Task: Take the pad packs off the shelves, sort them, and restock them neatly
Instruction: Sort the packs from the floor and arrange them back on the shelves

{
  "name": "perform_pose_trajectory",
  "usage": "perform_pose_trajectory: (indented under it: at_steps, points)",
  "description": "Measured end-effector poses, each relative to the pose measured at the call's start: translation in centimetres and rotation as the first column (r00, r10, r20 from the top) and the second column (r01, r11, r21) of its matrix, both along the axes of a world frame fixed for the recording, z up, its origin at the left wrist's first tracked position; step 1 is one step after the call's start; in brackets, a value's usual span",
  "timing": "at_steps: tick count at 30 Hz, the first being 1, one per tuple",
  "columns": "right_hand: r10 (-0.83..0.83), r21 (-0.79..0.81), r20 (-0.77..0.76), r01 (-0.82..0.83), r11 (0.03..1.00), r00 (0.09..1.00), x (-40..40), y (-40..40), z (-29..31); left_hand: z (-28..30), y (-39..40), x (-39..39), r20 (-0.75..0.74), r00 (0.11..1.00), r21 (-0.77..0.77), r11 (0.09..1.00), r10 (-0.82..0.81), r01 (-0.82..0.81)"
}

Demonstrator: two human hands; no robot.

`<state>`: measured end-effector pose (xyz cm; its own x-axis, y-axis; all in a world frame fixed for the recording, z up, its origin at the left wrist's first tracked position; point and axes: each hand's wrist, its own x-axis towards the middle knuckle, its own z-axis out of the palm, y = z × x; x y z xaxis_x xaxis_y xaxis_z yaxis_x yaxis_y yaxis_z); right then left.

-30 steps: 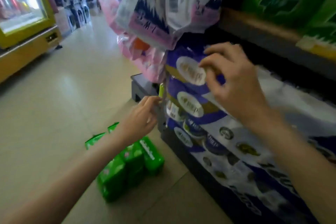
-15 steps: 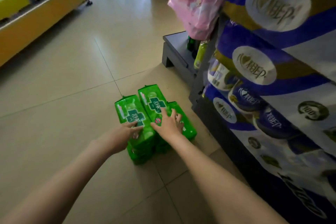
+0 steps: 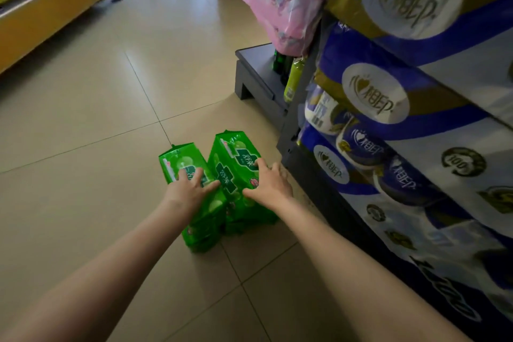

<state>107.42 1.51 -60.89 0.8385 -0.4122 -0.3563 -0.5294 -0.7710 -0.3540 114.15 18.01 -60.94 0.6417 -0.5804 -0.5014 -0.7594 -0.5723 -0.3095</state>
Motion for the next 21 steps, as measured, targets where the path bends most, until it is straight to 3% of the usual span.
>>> perform_pose_trajectory:
  at_steps: [3, 5, 8, 9, 11, 14, 17, 21]
  points:
    - [0.084, -0.156, 0.035, -0.078, 0.985, 0.996, -1.3, 0.4, 4.6, 0.9, -0.4, -0.2, -0.012, 1.000, 0.044, 0.999, 0.018, -0.017]
    - [0.114, -0.211, 0.065, -0.098, 0.973, 0.991, -2.5, -0.4, 8.9, 2.5, -1.1, -0.1, -0.106, 0.992, 0.036, 0.997, 0.068, -0.065]
    - [0.148, -0.244, 0.123, -0.115, 0.963, 0.981, -4.8, -1.6, 16.5, 7.2, -2.4, 0.5, -0.354, 0.931, -0.221, 0.959, 0.092, -0.179]
    - [0.157, -0.260, 0.146, -0.115, 0.959, 0.977, -5.6, -1.9, 19.4, 9.4, -2.9, 0.7, -0.433, 0.900, -0.362, 0.907, 0.042, -0.216]
    - [0.182, -0.314, 0.191, -0.116, 0.942, 0.965, -7.1, -2.0, 25.2, 14.0, -3.9, 0.7, -0.548, 0.826, -0.631, 0.714, -0.134, -0.302]
    - [0.217, -0.439, 0.270, -0.080, 0.895, 0.938, -9.7, -1.0, 34.7, 21.4, -5.3, -0.7, -0.601, 0.662, -0.792, 0.443, -0.448, -0.419]
    - [0.240, -0.497, 0.435, 0.009, 0.868, 0.868, -13.3, -1.1, 43.3, 28.5, -7.4, -2.8, -0.469, 0.605, -0.869, 0.213, -0.644, -0.447]
    - [0.217, -0.552, 0.648, 0.254, 0.794, 0.730, -18.7, -2.8, 50.5, 37.3, -11.6, -5.7, -0.171, 0.662, -0.954, -0.044, -0.729, -0.296]
